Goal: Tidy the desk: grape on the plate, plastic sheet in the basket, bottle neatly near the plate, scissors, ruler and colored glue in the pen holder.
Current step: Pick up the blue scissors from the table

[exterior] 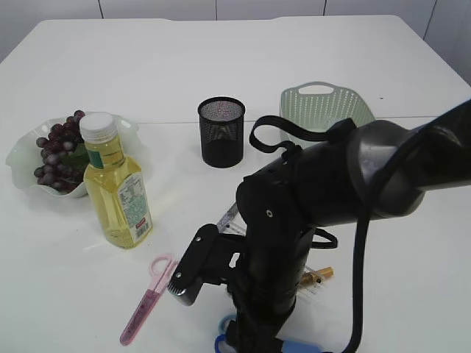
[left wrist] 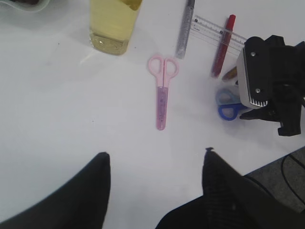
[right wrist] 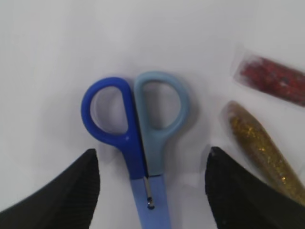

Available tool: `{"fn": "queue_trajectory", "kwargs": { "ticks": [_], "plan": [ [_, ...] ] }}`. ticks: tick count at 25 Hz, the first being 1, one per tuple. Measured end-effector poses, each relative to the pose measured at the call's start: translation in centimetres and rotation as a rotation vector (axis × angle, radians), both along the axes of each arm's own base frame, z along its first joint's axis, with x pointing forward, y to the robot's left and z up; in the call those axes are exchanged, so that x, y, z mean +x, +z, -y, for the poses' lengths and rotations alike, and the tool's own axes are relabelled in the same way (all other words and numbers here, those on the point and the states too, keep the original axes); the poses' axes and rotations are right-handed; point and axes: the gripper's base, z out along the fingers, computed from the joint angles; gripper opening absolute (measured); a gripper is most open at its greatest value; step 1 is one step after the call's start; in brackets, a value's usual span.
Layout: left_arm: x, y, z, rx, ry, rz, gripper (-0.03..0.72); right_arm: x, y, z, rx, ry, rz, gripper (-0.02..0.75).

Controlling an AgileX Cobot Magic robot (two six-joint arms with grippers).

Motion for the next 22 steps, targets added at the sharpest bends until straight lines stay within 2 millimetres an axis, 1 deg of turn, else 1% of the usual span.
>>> {"fn": "queue_trajectory", "kwargs": {
  "ticks": [10, 13, 16, 20, 22],
  "plan": [
    [0.04, 0.03, 0.01, -0.002, 0.001, 0.005, 0.448, 0.1, -0.69, -0.11, -0.001, -0.003, -0.002, 0.508],
    [0.04, 0.03, 0.01, -0.002, 0.001, 0.005, 0.447, 0.11, -0.69, -0.11, -0.001, -0.003, -0.002, 0.484],
    [0.04, 0.03, 0.01, -0.002, 0.001, 0.005, 0.445, 0.12, -0.7, -0.1, -0.002, -0.002, -0.001, 0.403],
    [0.05, 0.03, 0.01, -0.002, 0.002, 0.006, 0.444, 0.12, -0.75, -0.1, -0.004, -0.002, -0.002, 0.251],
    [0.06, 0.04, 0.01, -0.002, 0.002, 0.007, 0.444, 0.12, -0.75, -0.1, -0.003, -0.001, -0.002, 0.211]
  ]
}}
